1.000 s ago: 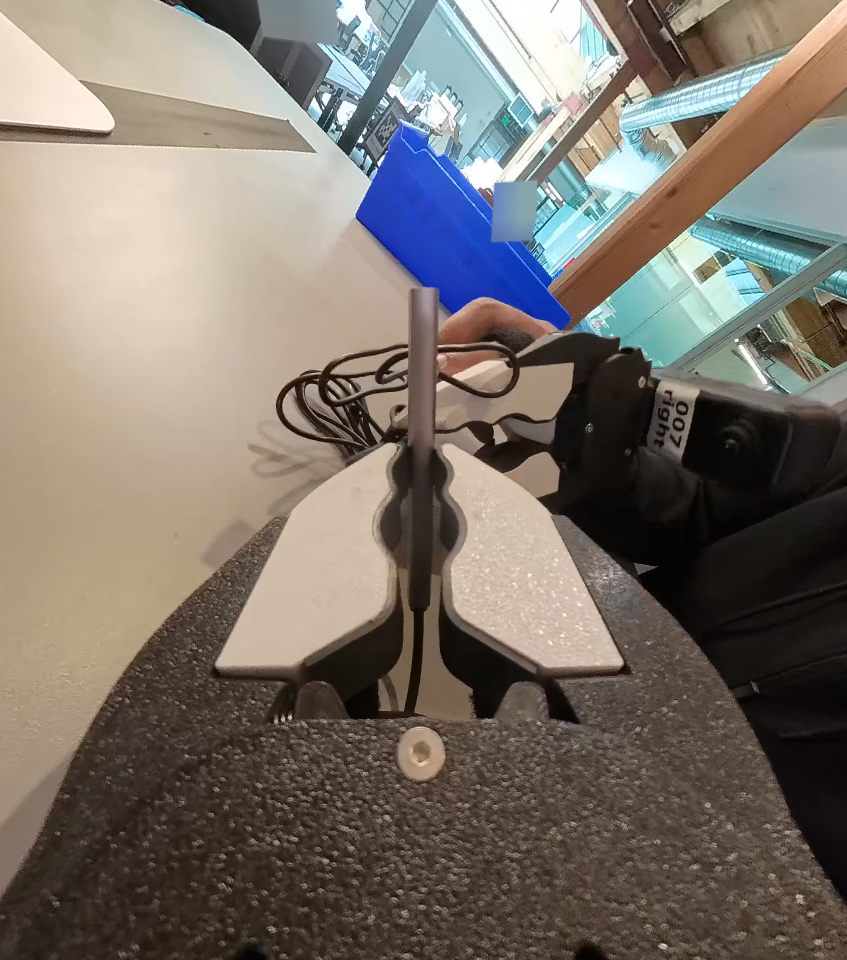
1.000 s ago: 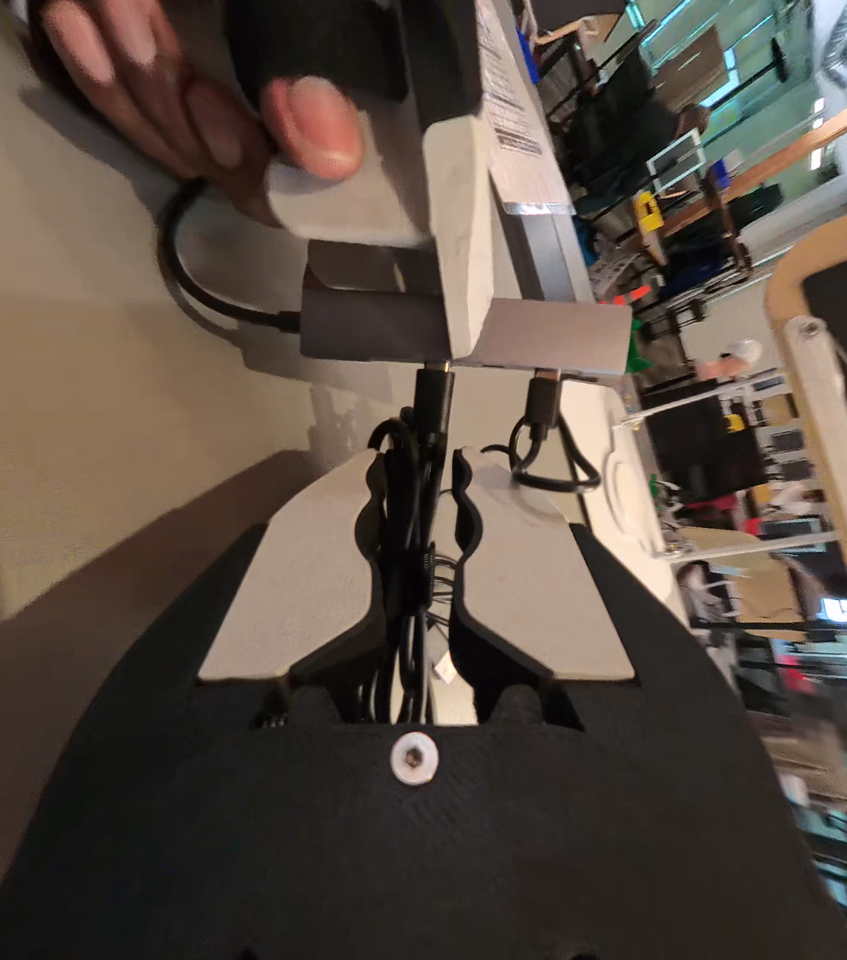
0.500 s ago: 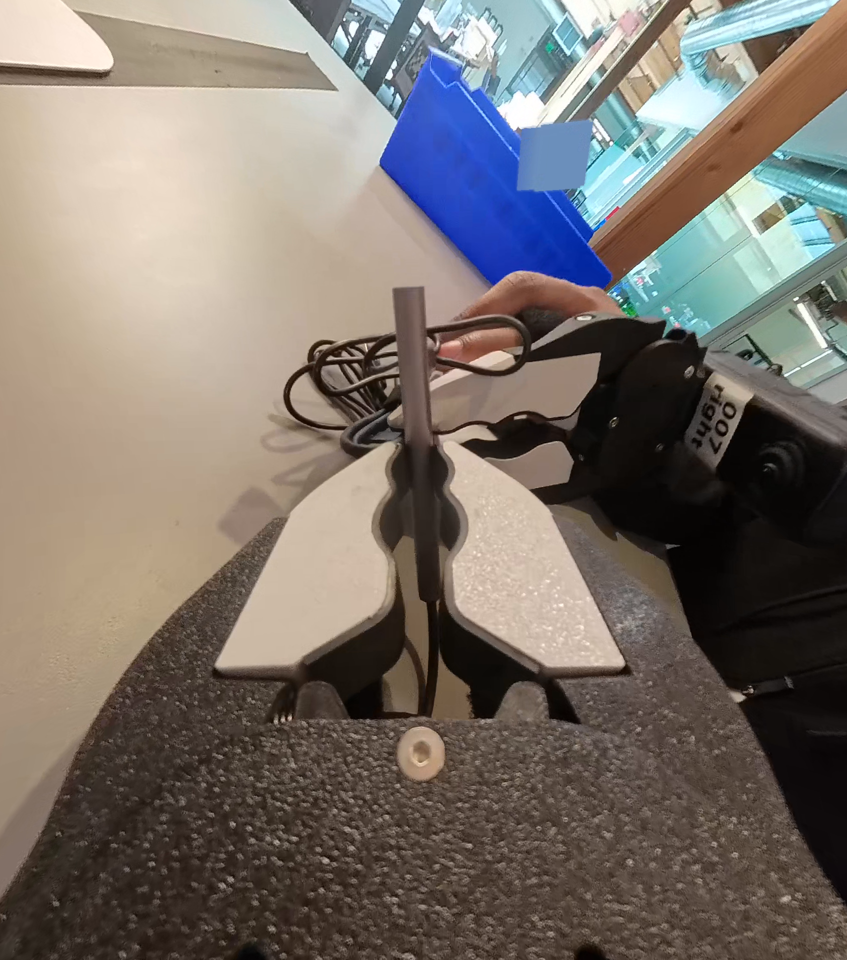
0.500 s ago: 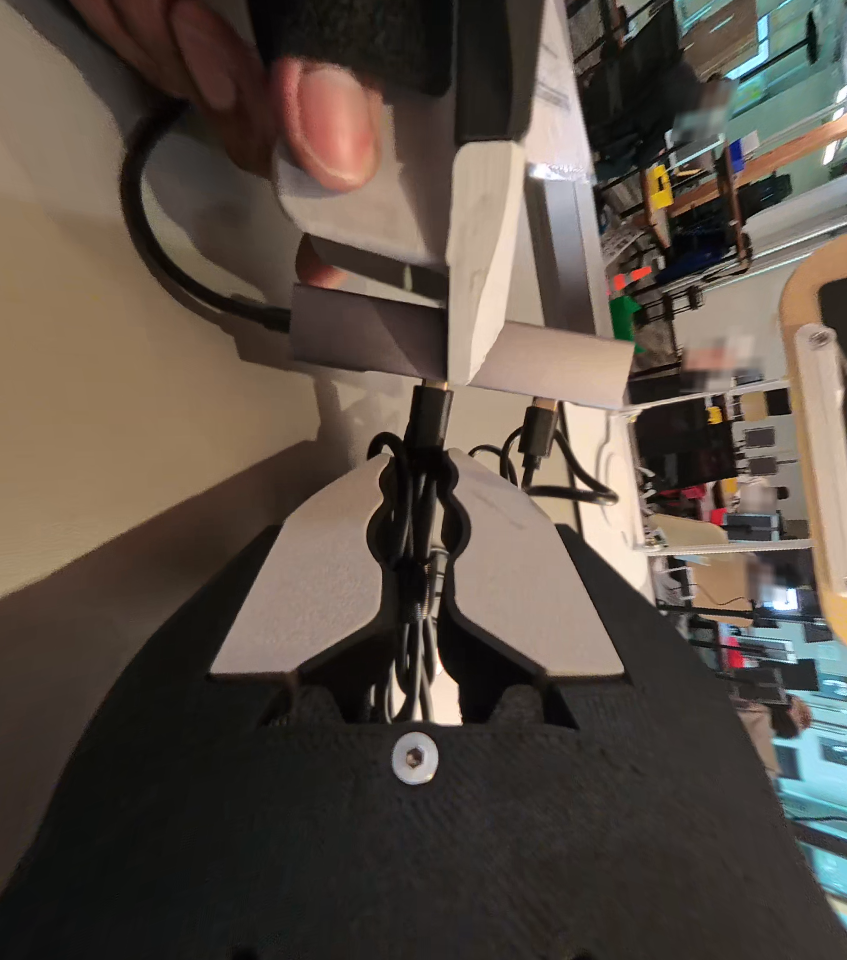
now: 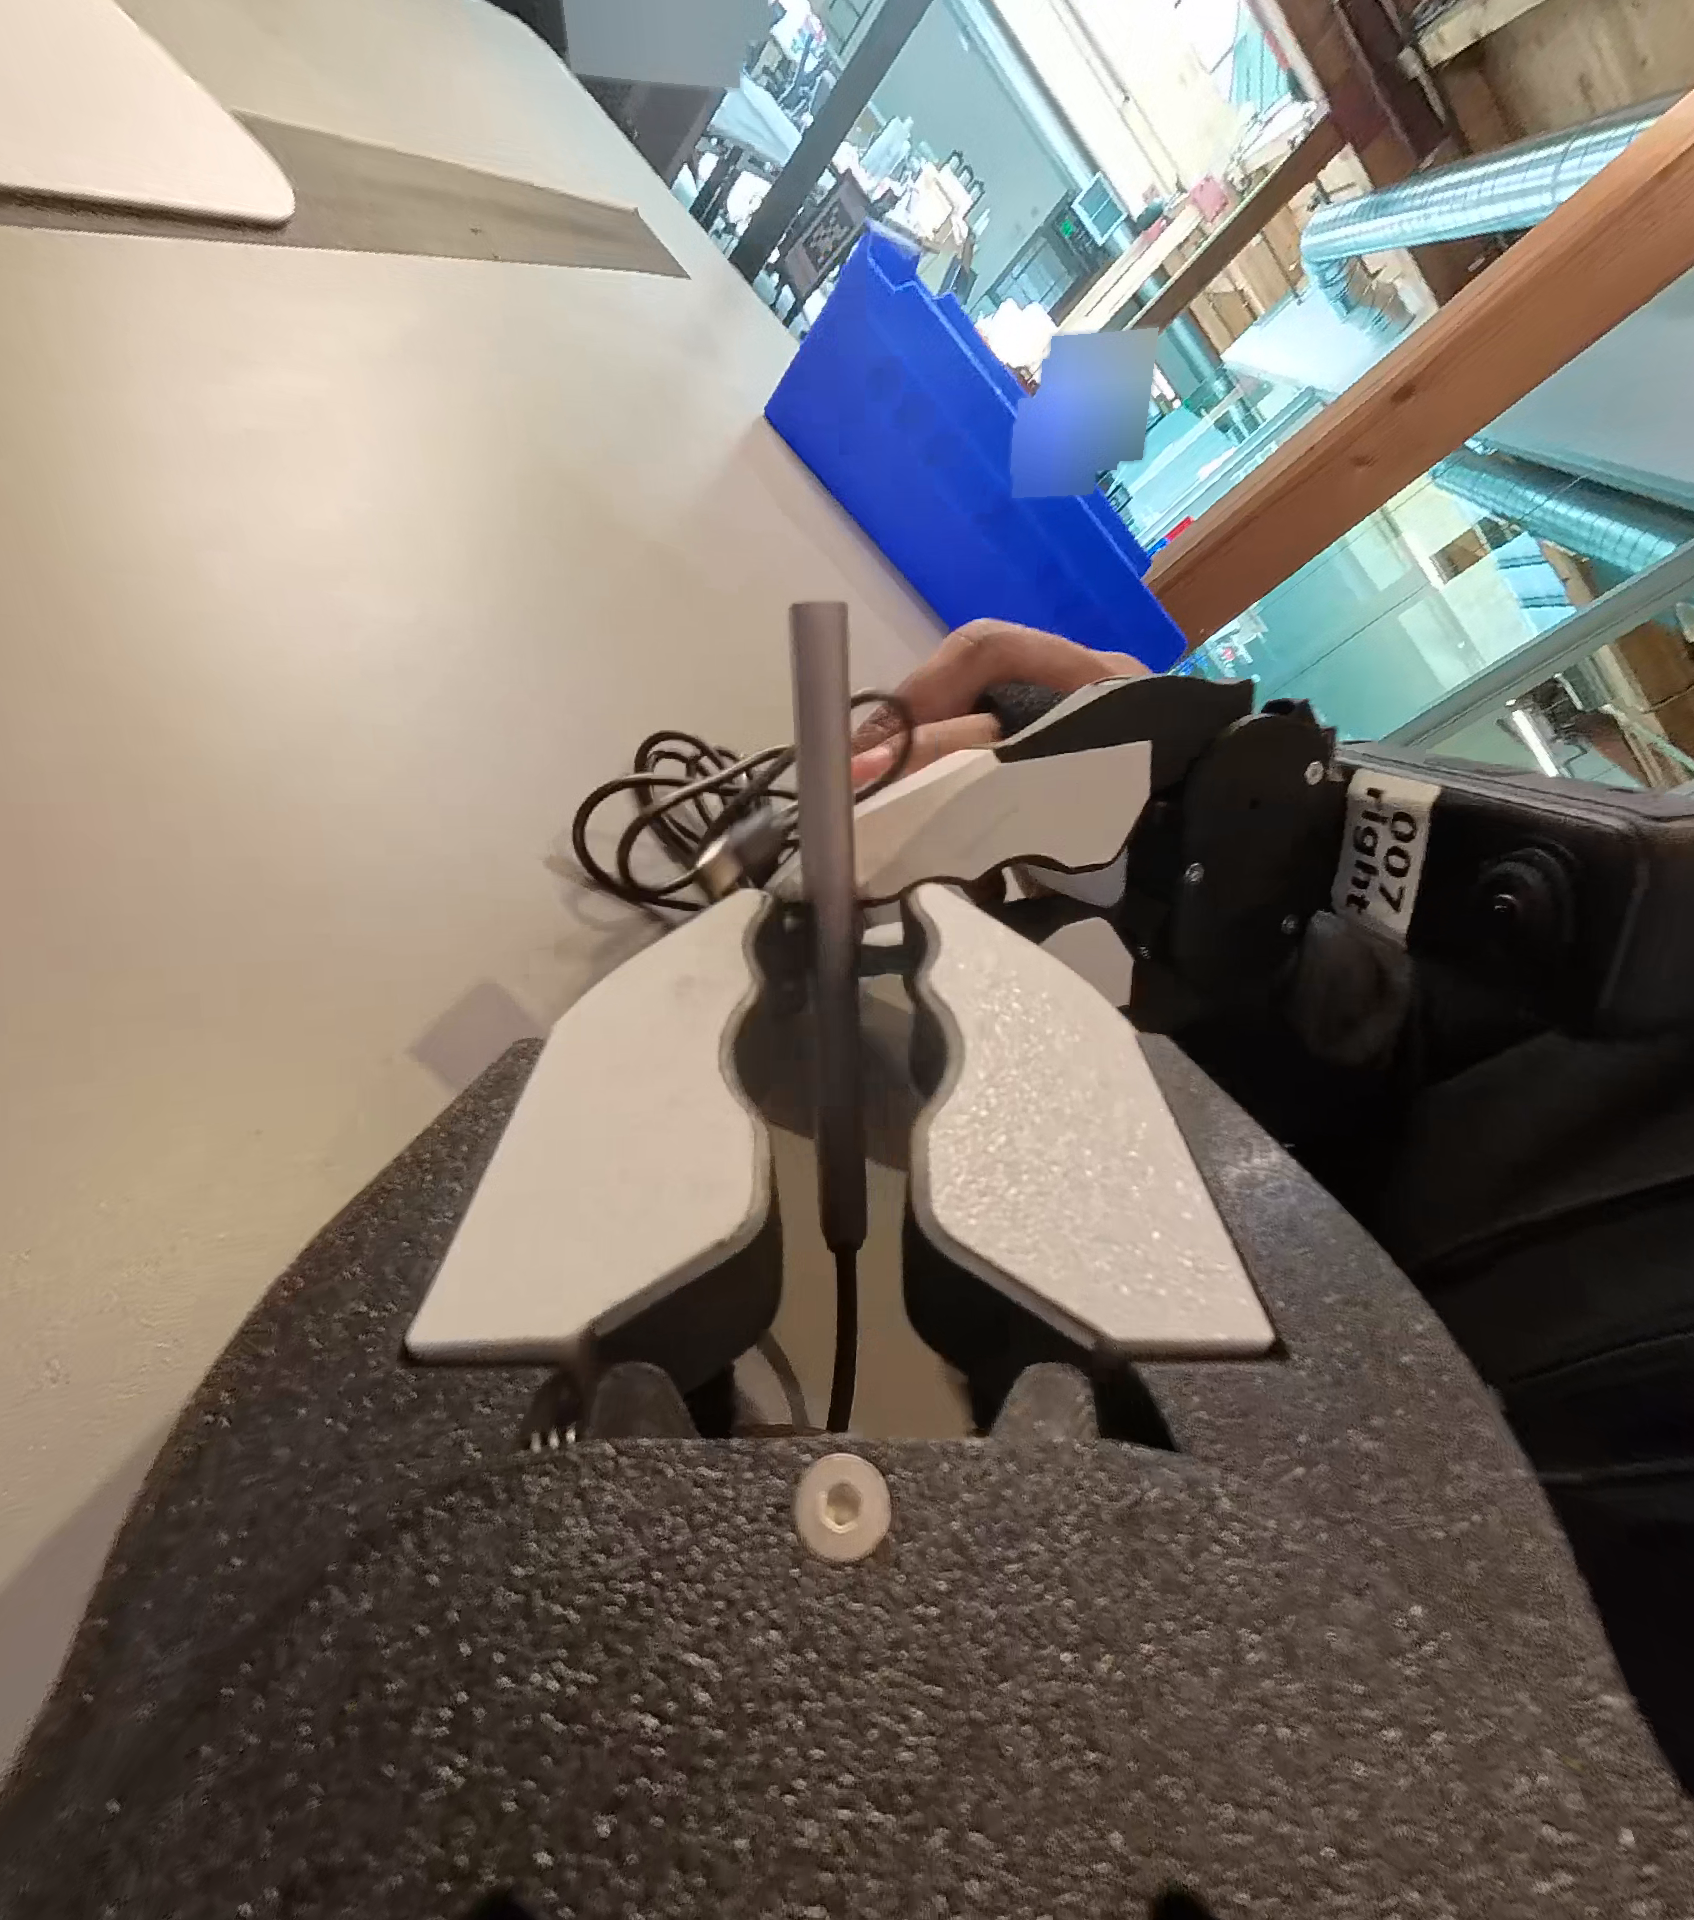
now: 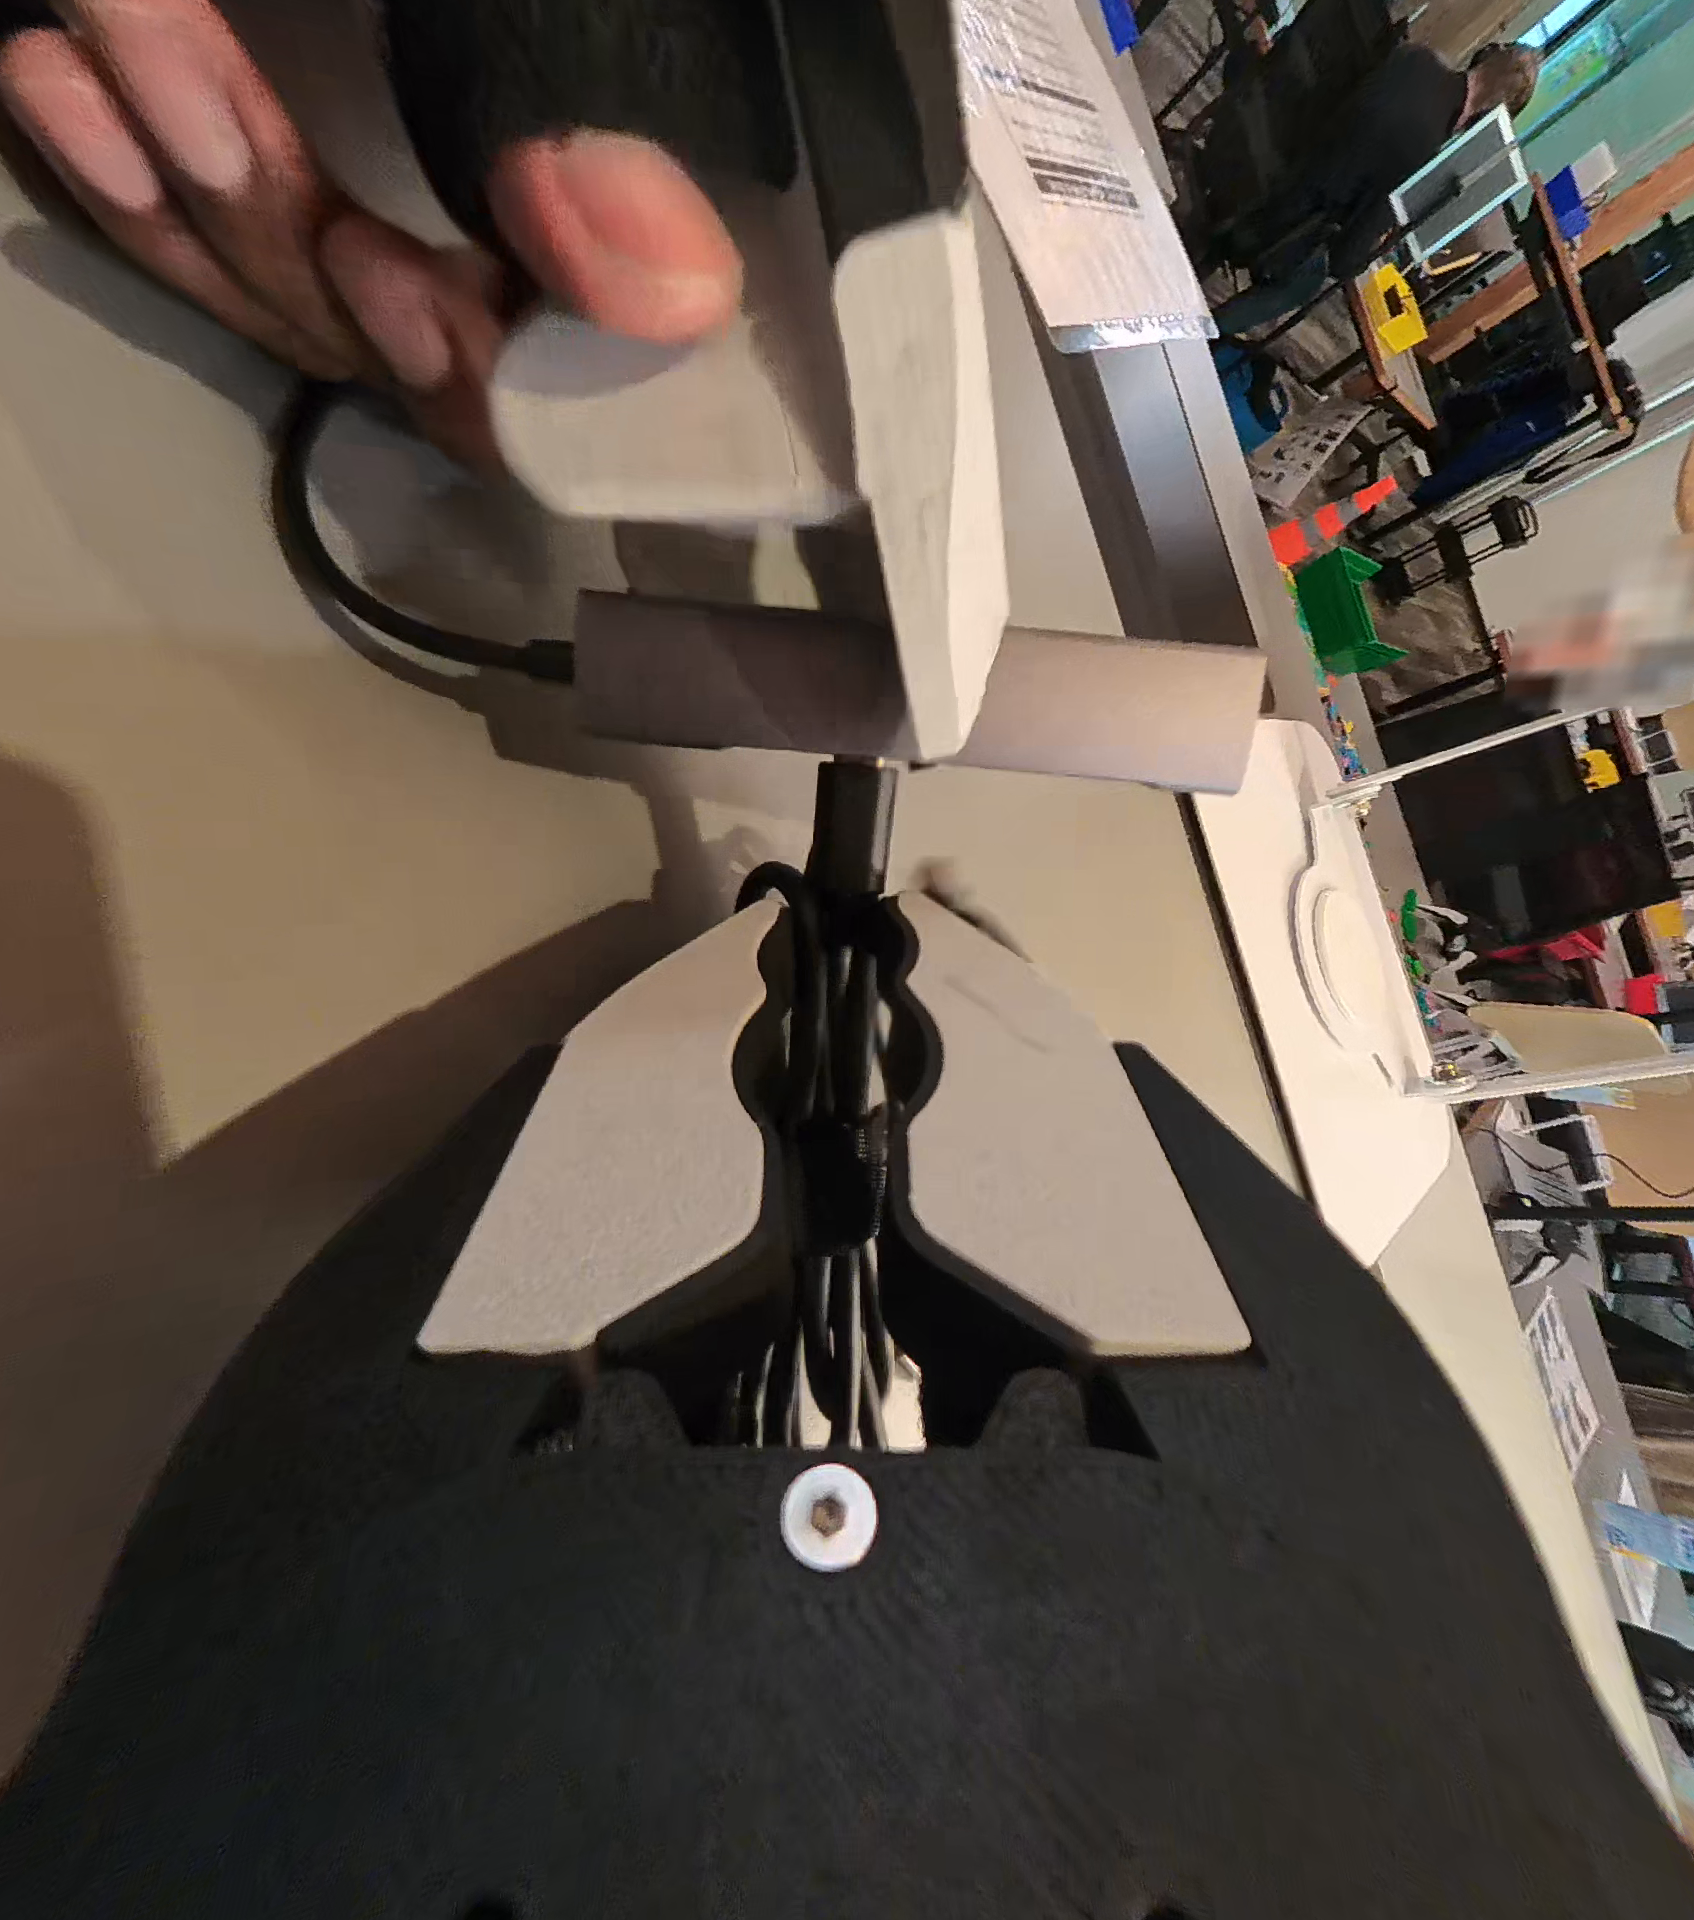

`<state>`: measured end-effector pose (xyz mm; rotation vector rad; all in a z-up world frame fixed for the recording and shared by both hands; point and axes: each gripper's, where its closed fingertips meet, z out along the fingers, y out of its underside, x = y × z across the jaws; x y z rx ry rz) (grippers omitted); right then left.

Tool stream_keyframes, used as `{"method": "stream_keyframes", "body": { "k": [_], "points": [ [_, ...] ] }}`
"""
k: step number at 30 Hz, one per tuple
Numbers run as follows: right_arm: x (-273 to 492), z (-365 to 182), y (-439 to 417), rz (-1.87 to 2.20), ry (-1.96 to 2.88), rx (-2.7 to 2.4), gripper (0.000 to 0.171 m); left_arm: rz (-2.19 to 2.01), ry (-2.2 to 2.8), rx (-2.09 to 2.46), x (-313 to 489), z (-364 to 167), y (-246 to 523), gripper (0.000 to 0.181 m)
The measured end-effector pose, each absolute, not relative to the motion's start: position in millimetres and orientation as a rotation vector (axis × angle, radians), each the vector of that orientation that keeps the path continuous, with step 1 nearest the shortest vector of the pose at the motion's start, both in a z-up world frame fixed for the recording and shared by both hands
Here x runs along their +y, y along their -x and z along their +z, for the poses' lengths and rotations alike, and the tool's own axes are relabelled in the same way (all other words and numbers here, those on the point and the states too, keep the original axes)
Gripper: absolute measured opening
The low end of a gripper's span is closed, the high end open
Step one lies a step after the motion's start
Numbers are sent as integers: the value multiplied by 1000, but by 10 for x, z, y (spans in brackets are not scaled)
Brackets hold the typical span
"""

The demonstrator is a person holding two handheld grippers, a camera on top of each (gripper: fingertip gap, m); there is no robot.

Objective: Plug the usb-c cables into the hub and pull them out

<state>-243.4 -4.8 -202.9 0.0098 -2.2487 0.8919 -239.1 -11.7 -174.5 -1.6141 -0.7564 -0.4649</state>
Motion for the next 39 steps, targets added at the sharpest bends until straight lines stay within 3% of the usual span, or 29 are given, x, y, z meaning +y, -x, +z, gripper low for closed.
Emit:
{"method": "stream_keyframes", "body": {
  "k": [7, 17, 21, 30, 39],
  "points": [
    [-5, -2044, 2437, 881, -1, -2262, 14, -478, 1439, -754, -279, -1545, 2479, 28],
    [-73, -2166, 2208, 818, -157, -2333, 16, -473, 1603, -742, -151, -1717, 2367, 33],
    [-74, -2164, 2159, 826, -189, -2344, 17, -487, 1653, -740, -116, -1775, 2323, 10],
    [153, -1932, 2044, 989, -144, -2478, 18, -511, 1676, -742, -100, -1808, 2303, 10],
    [178, -2005, 2252, 959, -121, -2542, 0, -518, 1641, -734, -127, -1766, 2324, 10]
  ]
}}
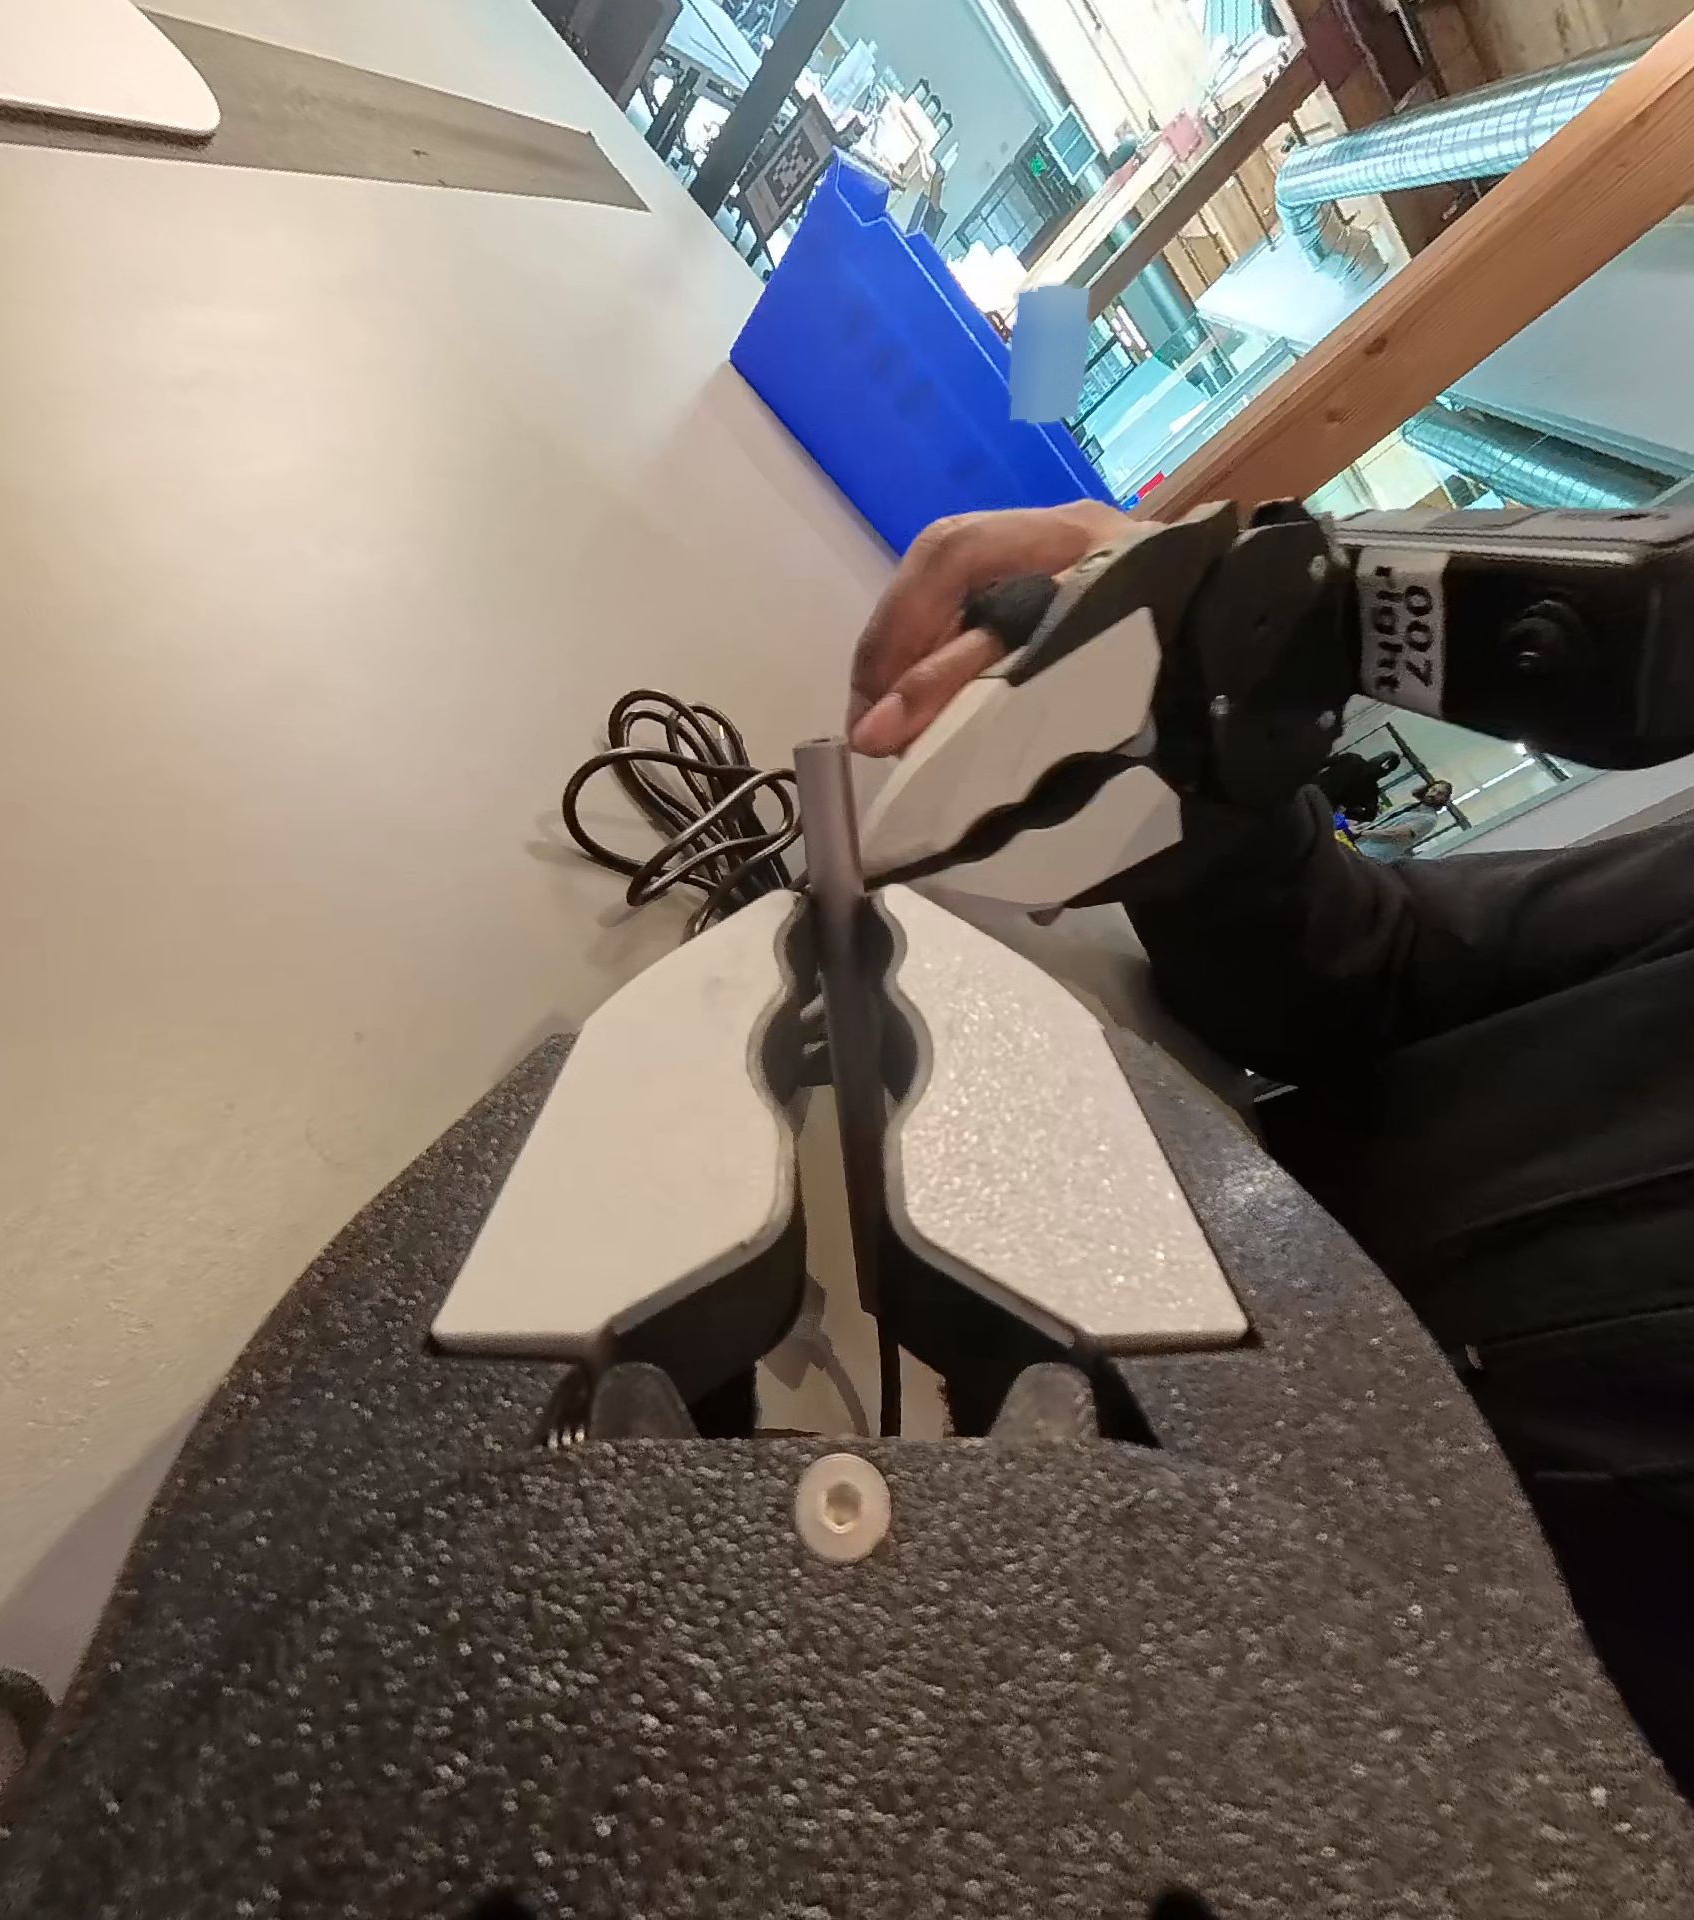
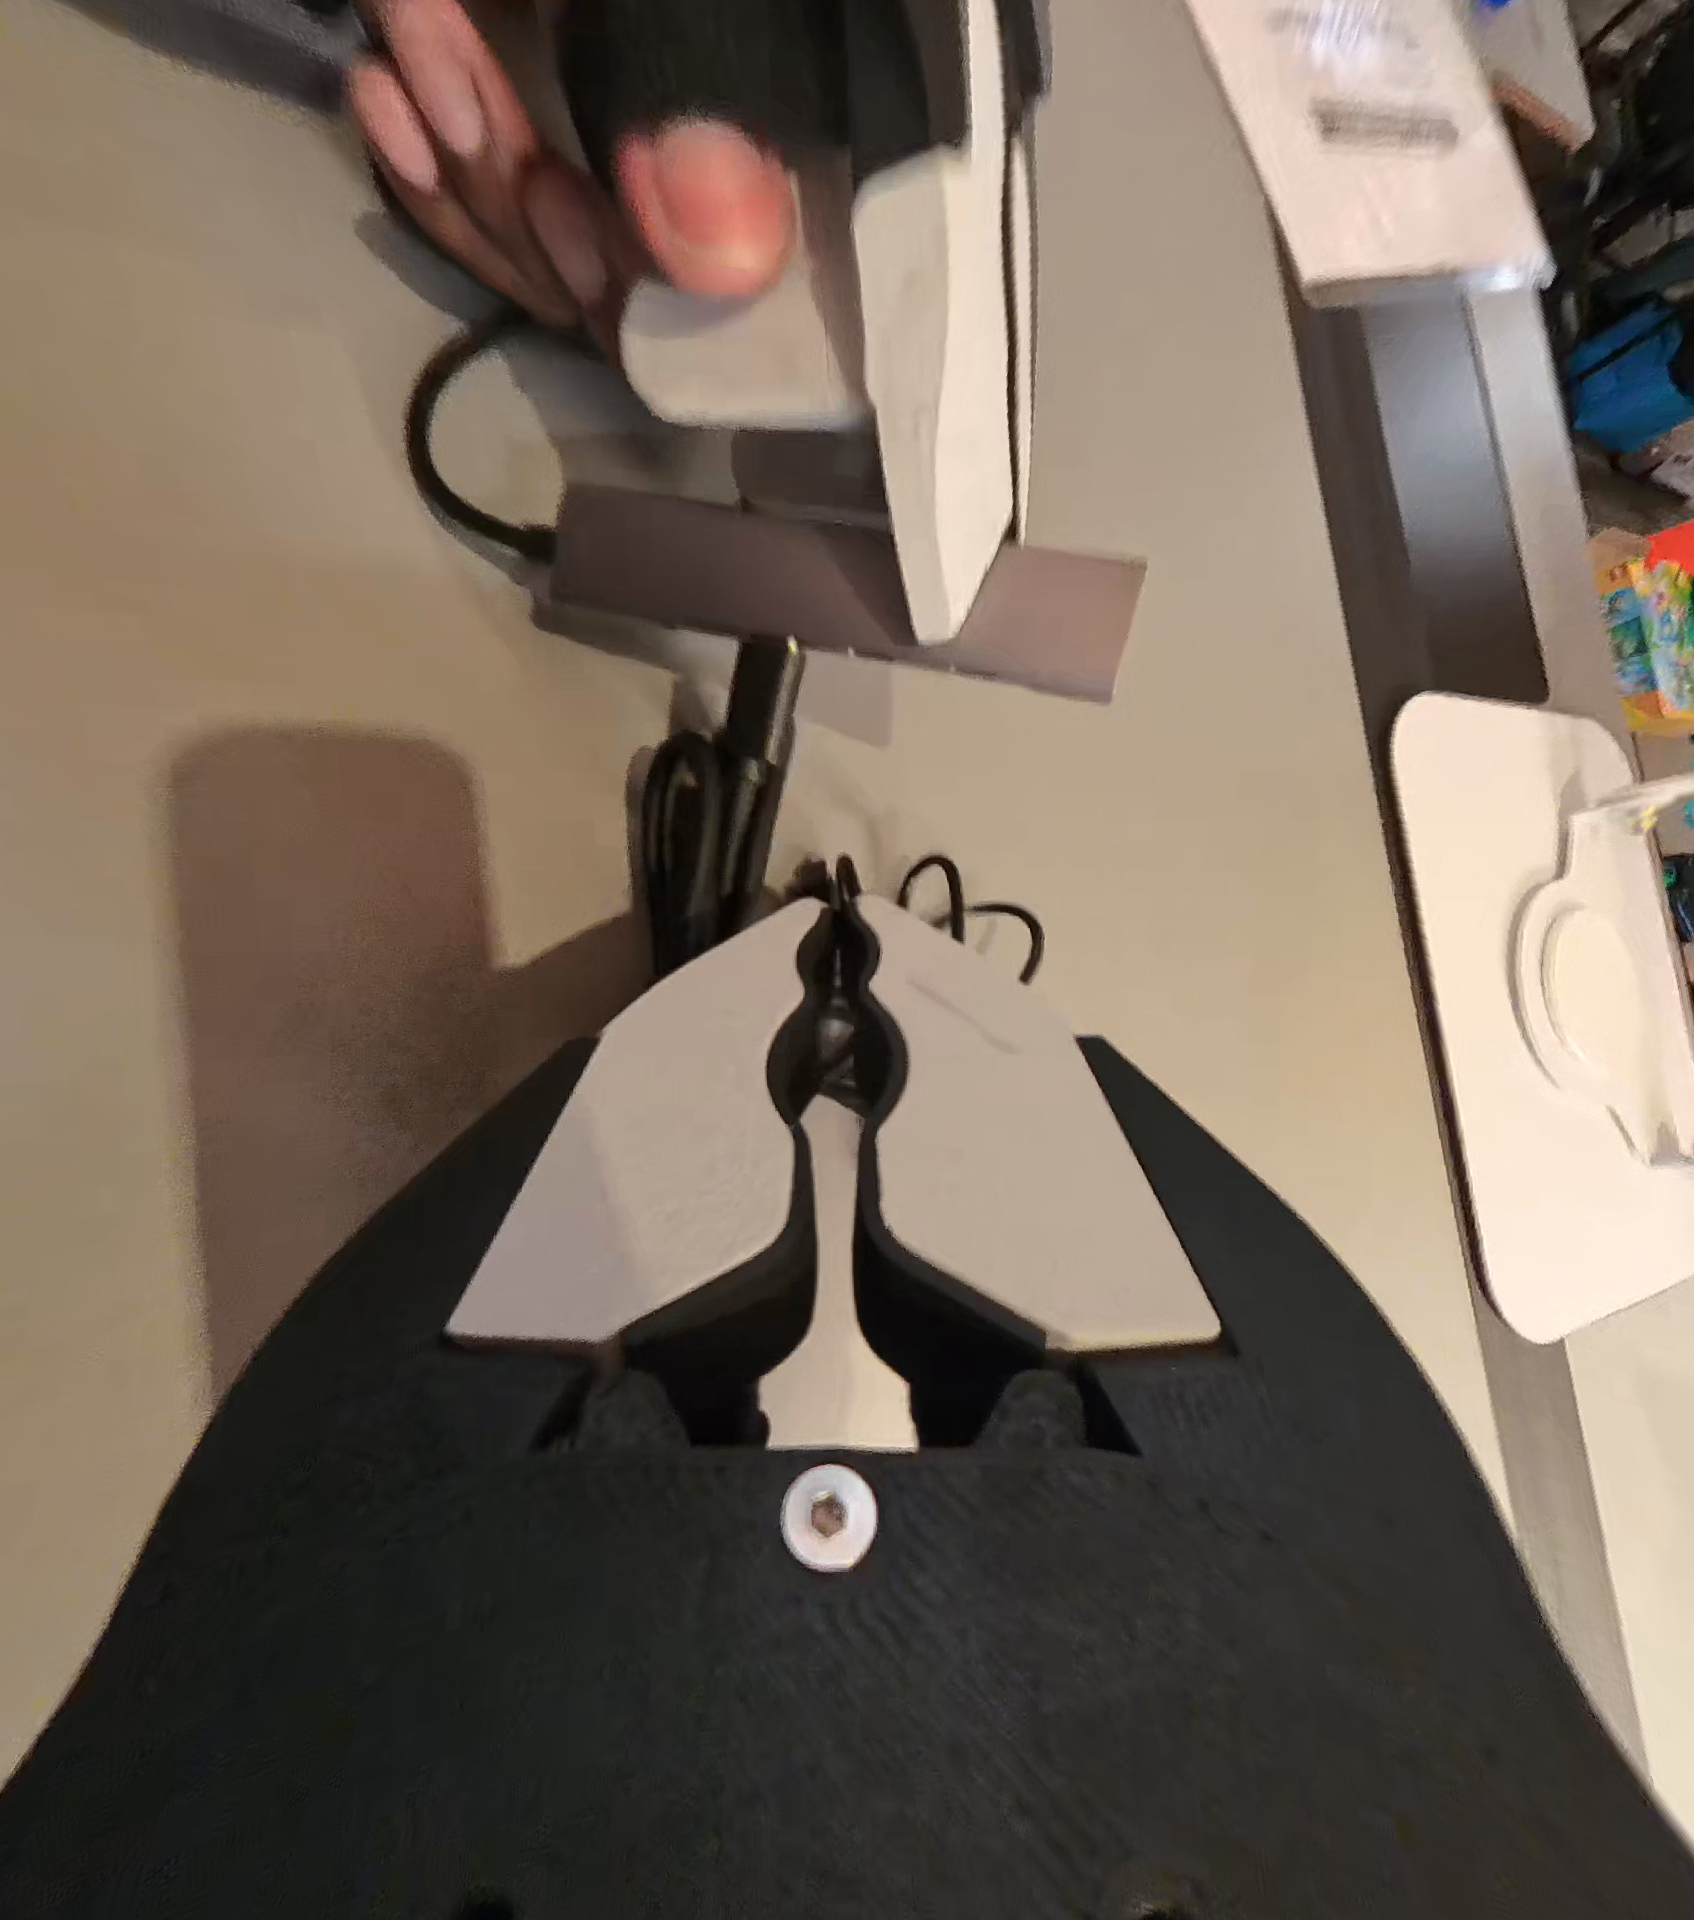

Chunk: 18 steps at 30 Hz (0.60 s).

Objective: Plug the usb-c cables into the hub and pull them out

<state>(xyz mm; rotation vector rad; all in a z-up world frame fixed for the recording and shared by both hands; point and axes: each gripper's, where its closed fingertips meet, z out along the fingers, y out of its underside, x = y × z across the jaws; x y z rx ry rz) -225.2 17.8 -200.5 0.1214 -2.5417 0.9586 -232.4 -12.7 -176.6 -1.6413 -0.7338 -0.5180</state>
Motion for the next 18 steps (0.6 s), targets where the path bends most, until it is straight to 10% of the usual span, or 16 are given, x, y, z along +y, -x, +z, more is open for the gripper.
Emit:
{"method": "stream_keyframes", "body": {
  "k": [18],
  "points": [
    [103, -1699, 2407, 1266, -93, -2570, 0, -498, 1553, -743, -195, -1675, 2431, 9]
  ]
}}
